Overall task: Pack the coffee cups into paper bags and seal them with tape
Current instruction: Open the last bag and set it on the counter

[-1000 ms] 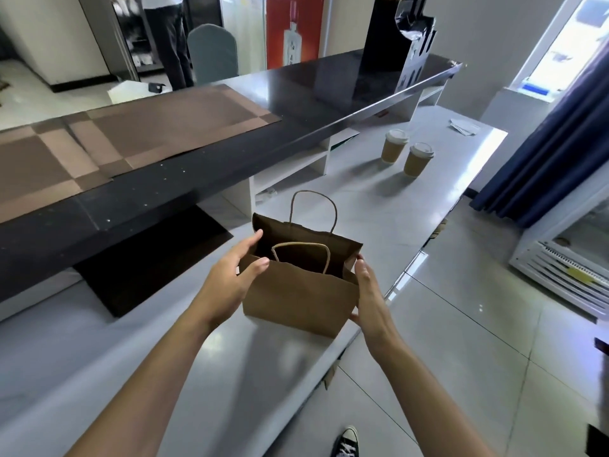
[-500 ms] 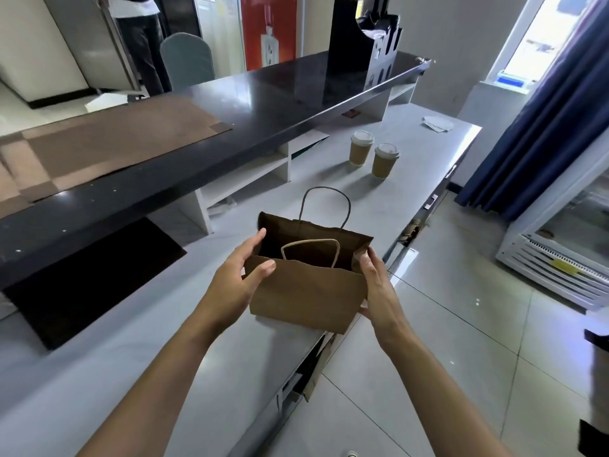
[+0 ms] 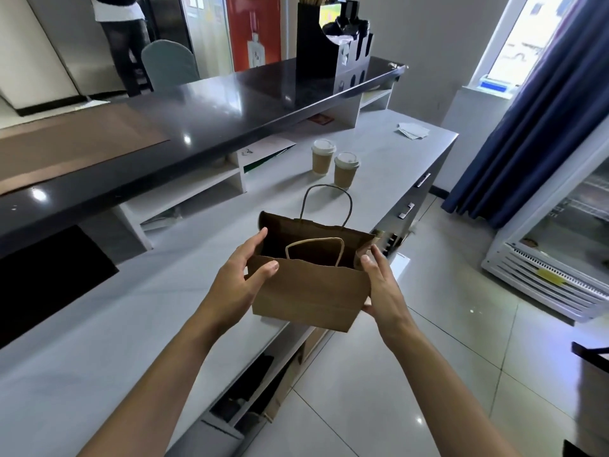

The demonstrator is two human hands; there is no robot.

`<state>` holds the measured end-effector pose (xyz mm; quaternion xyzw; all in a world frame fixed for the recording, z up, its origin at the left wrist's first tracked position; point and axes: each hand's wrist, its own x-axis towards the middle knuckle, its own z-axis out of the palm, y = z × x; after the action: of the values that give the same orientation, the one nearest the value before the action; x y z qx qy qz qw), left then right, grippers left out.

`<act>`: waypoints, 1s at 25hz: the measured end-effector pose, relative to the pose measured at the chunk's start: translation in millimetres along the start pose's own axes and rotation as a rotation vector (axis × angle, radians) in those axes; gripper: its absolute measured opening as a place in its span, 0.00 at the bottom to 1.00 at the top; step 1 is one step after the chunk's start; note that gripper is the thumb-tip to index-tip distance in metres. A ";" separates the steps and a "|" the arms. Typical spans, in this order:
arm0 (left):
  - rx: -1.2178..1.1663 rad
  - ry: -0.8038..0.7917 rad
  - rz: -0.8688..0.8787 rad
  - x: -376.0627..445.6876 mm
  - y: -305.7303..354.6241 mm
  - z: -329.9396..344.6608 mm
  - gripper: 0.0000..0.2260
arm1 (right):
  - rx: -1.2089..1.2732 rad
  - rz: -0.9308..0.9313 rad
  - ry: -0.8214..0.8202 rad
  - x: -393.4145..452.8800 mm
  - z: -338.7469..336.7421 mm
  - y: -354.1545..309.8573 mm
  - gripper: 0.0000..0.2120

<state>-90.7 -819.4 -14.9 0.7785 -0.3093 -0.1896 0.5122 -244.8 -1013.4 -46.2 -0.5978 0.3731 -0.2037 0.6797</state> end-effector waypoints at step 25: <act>-0.040 -0.029 0.014 224.5 43.3 152.6 0.29 | -0.058 0.018 0.055 231.5 -139.9 -59.6 0.38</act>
<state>-31.1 -1087.2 -32.1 0.7632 -0.3183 -0.2036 0.5242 -191.8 -1285.3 -50.6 -0.6081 0.4029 -0.2029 0.6532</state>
